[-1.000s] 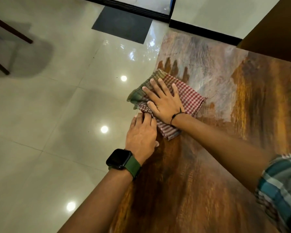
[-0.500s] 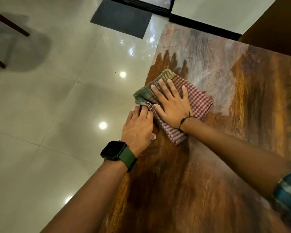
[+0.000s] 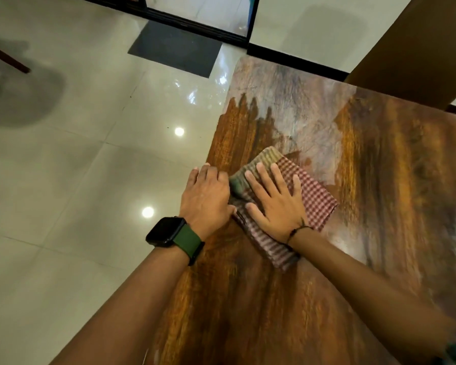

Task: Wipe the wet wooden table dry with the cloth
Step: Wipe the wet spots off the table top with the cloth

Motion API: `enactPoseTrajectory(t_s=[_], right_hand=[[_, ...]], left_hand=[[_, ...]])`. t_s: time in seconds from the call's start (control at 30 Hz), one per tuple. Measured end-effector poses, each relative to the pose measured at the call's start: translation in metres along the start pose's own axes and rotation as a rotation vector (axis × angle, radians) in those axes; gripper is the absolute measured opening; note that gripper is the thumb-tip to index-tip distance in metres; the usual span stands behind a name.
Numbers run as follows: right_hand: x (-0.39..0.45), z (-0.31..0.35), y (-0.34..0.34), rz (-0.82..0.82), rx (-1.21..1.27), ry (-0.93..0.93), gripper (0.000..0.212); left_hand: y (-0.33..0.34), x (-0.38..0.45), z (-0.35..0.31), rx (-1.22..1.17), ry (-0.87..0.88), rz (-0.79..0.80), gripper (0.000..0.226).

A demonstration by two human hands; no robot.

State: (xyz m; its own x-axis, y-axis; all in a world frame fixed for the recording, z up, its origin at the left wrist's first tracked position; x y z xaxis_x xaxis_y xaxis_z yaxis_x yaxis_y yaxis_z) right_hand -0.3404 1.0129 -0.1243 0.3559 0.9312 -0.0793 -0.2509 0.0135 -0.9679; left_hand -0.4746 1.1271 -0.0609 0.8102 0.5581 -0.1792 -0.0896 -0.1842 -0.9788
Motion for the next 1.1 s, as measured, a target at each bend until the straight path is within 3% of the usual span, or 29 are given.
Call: enactPoseTrajectory(t_s=[0.07,0.1,0.23,0.33,0.47,0.57,0.8,0.93,1.0,1.1], right_hand=[[0.003,-0.028,-0.009,0.031,0.009,-0.129,0.061],[0.012,-0.043,-0.013,0.027,0.014,-0.107,0.06],[0.062,-0.08,-0.031,-0.018,0.084,0.235,0.057],[0.059,-0.07,-0.026,-0.035,0.088,0.342,0.056],[0.006,-0.06,-0.013,-0.049,0.045,0.158,0.059],[0.011,-0.094,-0.023,-0.034,0.011,0.085,0.059],[0.097,-0.168,-0.05,-0.083,0.09,0.405,0.063],[0.108,-0.159,-0.057,-0.088,0.048,0.507,0.058],[0.093,-0.131,-0.048,-0.068,0.035,0.456,0.06],[0.065,-0.079,-0.026,-0.022,0.016,0.221,0.065]], left_hand=[[-0.002,0.011,-0.001,-0.029,0.018,-0.056,0.055],[-0.003,0.019,-0.002,-0.049,0.026,-0.071,0.054],[-0.002,0.053,-0.006,-0.184,-0.051,-0.176,0.05],[0.003,0.073,-0.017,-0.27,-0.098,-0.234,0.039],[0.01,0.092,-0.028,-0.238,-0.038,-0.294,0.03],[0.01,0.106,-0.028,-0.175,0.0,-0.31,0.031],[0.017,0.113,-0.015,-0.268,-0.082,-0.306,0.039],[0.018,0.112,-0.021,-0.237,-0.026,-0.257,0.057],[0.019,0.112,-0.022,-0.225,-0.008,-0.242,0.062],[0.019,0.113,-0.022,-0.222,-0.001,-0.226,0.062]])
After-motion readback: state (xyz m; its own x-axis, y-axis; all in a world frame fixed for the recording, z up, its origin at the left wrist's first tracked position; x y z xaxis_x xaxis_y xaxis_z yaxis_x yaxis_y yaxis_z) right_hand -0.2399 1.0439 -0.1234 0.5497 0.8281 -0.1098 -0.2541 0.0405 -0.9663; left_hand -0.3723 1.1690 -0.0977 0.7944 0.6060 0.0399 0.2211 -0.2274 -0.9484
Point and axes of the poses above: each hand's wrist, its own x-axis towards the middle knuckle, its own y-axis out of the palm, z = x × y, the point moved 1 cm from there along x, towards the middle knuckle, and after that the axes turned 9 degrees about x, right-handed, at the moved point
